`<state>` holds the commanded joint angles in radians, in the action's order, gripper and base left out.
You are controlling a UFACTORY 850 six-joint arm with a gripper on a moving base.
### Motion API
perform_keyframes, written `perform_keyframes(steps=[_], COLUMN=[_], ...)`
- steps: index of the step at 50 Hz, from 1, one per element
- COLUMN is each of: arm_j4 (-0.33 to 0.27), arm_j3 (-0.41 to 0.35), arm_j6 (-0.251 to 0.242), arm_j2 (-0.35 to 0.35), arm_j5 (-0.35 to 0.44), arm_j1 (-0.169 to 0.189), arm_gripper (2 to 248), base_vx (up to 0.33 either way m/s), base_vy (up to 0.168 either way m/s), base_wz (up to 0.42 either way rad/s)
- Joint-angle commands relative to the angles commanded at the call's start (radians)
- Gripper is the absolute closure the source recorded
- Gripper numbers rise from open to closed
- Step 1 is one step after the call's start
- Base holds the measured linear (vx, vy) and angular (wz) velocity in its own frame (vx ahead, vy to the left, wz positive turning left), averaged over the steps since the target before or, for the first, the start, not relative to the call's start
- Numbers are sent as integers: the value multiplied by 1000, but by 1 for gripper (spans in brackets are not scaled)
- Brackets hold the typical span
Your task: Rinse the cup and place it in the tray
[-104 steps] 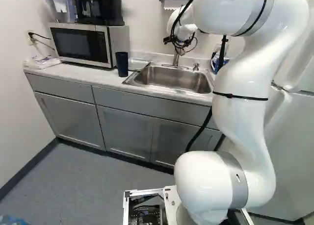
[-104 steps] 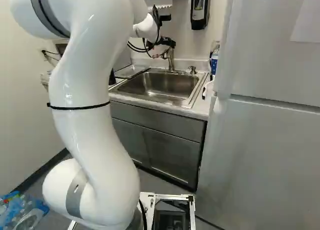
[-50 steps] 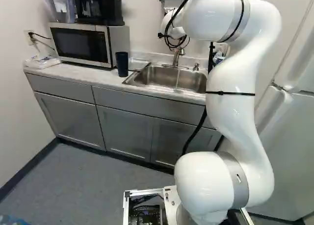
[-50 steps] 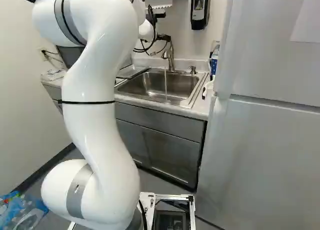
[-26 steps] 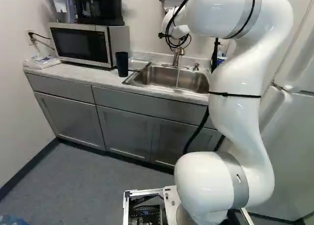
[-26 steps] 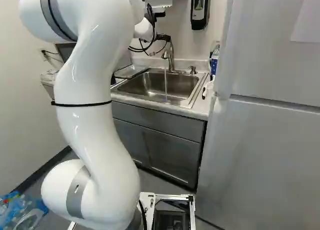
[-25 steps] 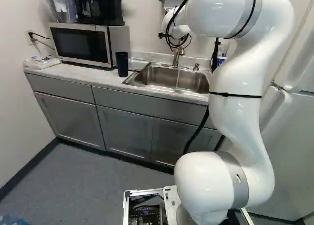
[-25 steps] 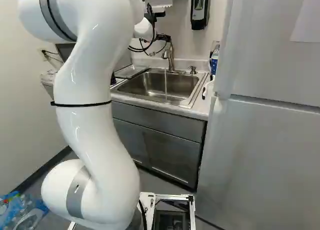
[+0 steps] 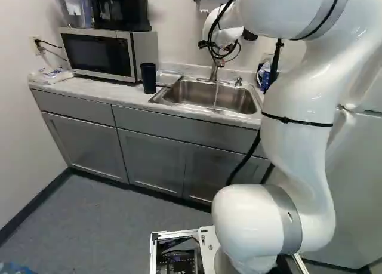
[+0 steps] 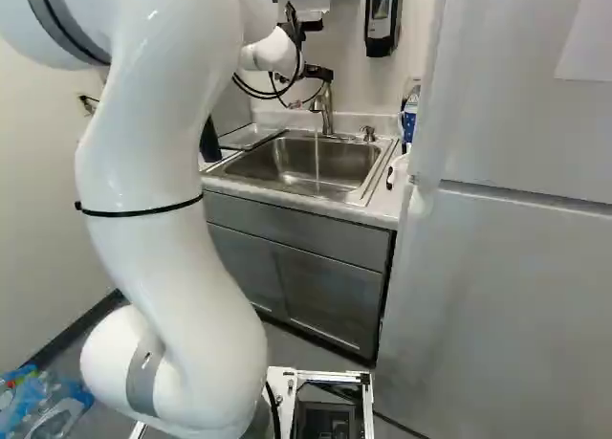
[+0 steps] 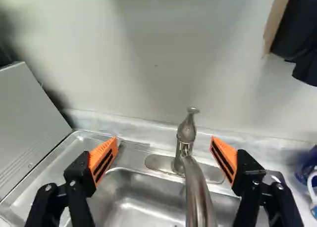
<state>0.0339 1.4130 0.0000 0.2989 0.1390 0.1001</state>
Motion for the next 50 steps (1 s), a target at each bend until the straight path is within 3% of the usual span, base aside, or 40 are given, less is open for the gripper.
perform_keyframes(steps=[50], arm_j4=[0], arm_j3=[-250], arm_j6=[0], arm_j2=[-227], arm_j5=[-364], arm_j1=[72], arm_gripper=[3], base_vx=[0], base_vy=[0], base_wz=[0])
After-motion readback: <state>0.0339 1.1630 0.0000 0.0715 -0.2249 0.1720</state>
